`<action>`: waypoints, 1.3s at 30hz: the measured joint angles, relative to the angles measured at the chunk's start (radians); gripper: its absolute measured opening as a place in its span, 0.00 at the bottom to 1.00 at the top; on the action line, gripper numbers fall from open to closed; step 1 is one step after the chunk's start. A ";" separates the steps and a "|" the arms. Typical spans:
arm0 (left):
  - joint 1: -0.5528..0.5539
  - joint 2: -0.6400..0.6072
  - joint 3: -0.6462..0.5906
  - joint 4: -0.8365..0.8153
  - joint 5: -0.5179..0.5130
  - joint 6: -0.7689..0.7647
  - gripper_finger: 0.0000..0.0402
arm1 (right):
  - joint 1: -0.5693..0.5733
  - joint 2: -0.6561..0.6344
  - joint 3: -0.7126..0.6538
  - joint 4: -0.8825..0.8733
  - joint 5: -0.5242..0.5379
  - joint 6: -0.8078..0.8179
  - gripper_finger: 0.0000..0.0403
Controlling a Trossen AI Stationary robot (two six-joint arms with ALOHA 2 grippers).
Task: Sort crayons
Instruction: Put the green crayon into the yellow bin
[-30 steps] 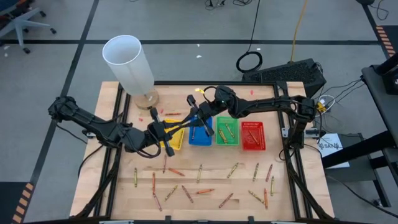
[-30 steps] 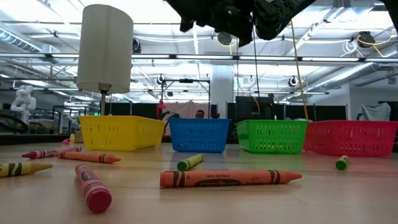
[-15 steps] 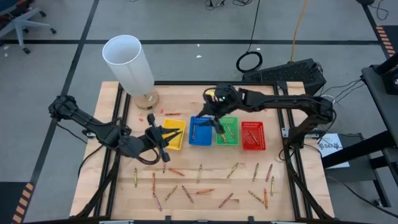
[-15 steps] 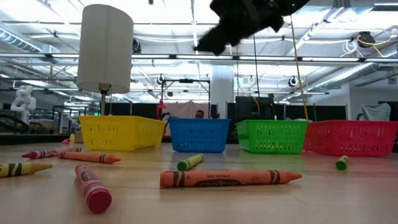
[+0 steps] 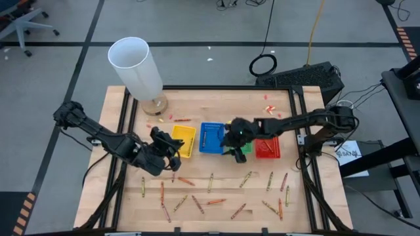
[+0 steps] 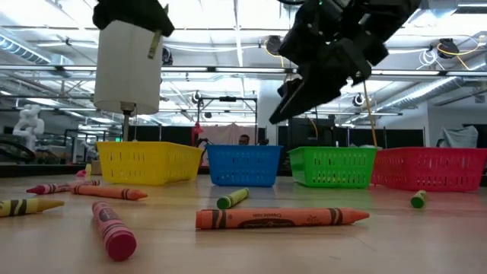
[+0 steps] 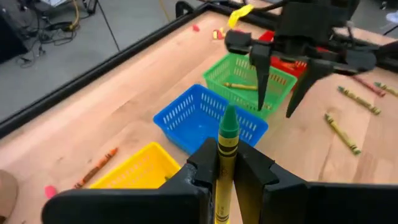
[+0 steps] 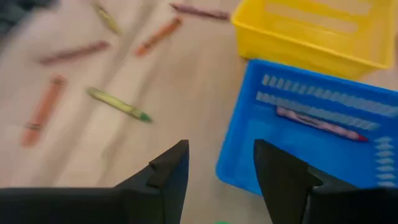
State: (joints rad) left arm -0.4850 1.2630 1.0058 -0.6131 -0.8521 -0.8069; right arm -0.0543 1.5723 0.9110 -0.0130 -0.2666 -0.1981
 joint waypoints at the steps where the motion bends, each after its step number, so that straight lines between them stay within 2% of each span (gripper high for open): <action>1: 0.003 0.014 0.000 0.016 -0.002 -0.002 0.09 | 0.022 0.000 -0.006 0.002 0.051 -0.005 0.41; 5: 0.024 0.062 0.000 0.021 0.000 -0.068 0.09 | 0.104 0.000 -0.011 0.003 0.201 -0.039 0.41; 11: 0.075 0.130 0.000 0.020 0.029 -0.157 0.09 | 0.176 0.000 -0.009 0.006 0.323 -0.057 0.41; 17: 0.103 0.177 0.000 0.029 0.092 -0.260 0.09 | 0.212 0.000 -0.009 0.069 0.323 -0.045 0.41; 25: 0.118 0.191 0.000 0.026 0.173 -0.317 0.09 | 0.240 0.000 -0.008 0.218 0.318 -0.050 0.41; 29: 0.141 0.191 0.000 0.022 0.176 -0.339 0.09 | 0.242 0.000 -0.008 0.261 0.316 -0.054 0.41; 39: 0.284 0.191 0.000 -0.168 0.263 -0.339 0.09 | 0.242 0.000 -0.008 0.264 0.315 -0.075 0.41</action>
State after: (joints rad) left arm -0.2015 1.4536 1.0058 -0.7806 -0.5894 -1.1457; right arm 0.1875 1.5723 0.9031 0.2511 0.0483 -0.2735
